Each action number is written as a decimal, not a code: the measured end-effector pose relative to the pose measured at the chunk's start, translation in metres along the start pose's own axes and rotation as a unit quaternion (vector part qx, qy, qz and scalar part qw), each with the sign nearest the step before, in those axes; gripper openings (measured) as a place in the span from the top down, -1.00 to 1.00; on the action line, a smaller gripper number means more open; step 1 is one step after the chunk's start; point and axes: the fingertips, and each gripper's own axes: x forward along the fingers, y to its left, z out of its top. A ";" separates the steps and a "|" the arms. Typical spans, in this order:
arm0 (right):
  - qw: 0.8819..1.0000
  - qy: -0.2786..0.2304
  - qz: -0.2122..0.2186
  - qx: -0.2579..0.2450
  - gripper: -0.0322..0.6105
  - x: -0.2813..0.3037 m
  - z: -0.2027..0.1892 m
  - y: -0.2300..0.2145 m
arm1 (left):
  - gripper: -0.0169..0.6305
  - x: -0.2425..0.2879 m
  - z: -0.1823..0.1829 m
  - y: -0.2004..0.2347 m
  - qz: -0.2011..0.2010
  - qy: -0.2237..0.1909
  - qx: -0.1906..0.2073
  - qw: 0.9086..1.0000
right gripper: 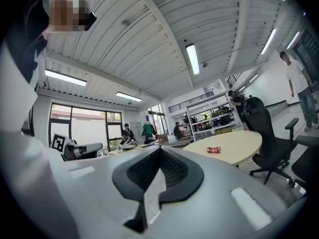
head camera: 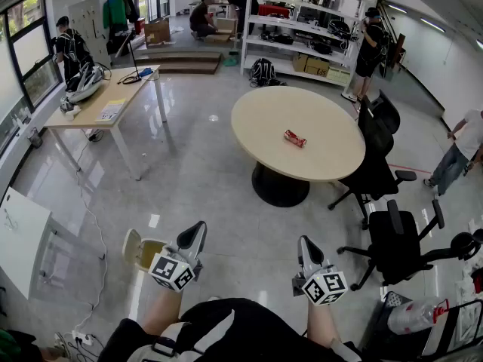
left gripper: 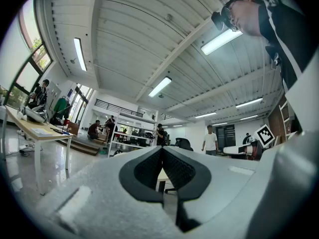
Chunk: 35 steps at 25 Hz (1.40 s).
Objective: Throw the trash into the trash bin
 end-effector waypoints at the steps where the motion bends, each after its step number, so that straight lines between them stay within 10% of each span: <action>1: 1.000 -0.001 0.000 -0.005 0.89 0.001 0.001 0.000 | 0.94 -0.001 0.001 0.005 0.006 -0.003 -0.004 1.000; 15: 1.000 -0.003 -0.019 0.009 0.88 0.007 -0.002 -0.003 | 0.94 0.016 0.003 -0.006 -0.045 -0.015 -0.014 0.999; 35: 0.978 -0.031 -0.201 -0.040 0.88 -0.062 0.017 0.014 | 0.94 0.071 0.004 -0.043 -0.220 -0.001 -0.036 0.975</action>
